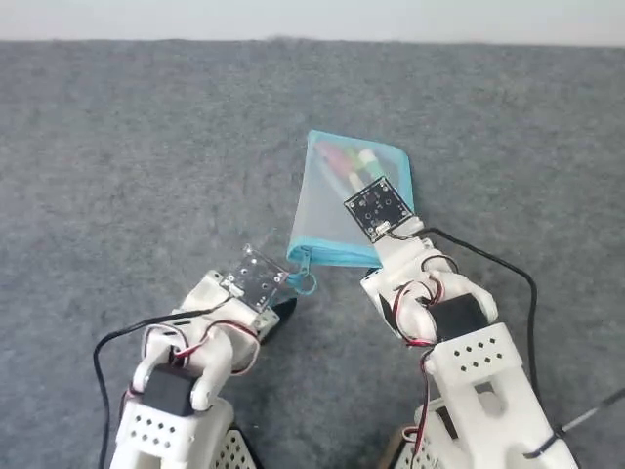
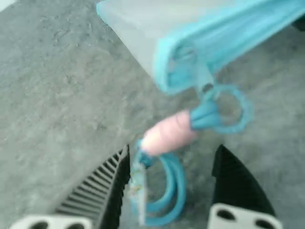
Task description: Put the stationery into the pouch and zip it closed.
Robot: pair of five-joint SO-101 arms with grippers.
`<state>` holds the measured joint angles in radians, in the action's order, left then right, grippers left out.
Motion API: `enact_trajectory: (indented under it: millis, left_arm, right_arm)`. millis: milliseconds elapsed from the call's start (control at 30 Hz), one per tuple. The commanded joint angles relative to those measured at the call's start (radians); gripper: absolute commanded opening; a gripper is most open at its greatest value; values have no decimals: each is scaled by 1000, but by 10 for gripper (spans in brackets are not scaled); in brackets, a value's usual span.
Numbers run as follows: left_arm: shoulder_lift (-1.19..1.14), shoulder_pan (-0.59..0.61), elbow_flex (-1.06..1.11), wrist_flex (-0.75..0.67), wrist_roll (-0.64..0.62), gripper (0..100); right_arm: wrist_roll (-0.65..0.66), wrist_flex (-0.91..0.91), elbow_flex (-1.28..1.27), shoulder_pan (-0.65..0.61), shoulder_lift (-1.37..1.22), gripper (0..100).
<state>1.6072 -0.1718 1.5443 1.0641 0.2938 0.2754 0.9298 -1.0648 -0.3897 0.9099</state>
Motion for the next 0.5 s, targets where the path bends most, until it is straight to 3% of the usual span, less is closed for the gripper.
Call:
enact_trajectory:
  millis: [0,267,467]
  left_arm:
    - [-6,107,-101,29,48,269]
    - [135,232,-134,52,34,269]
    - [207,229,-110,63,-2,269]
  right_arm:
    - [18,50,58,8,41,227]
    - [74,150,120,-1,53,226]
    - [140,208,126,-74,53,230]
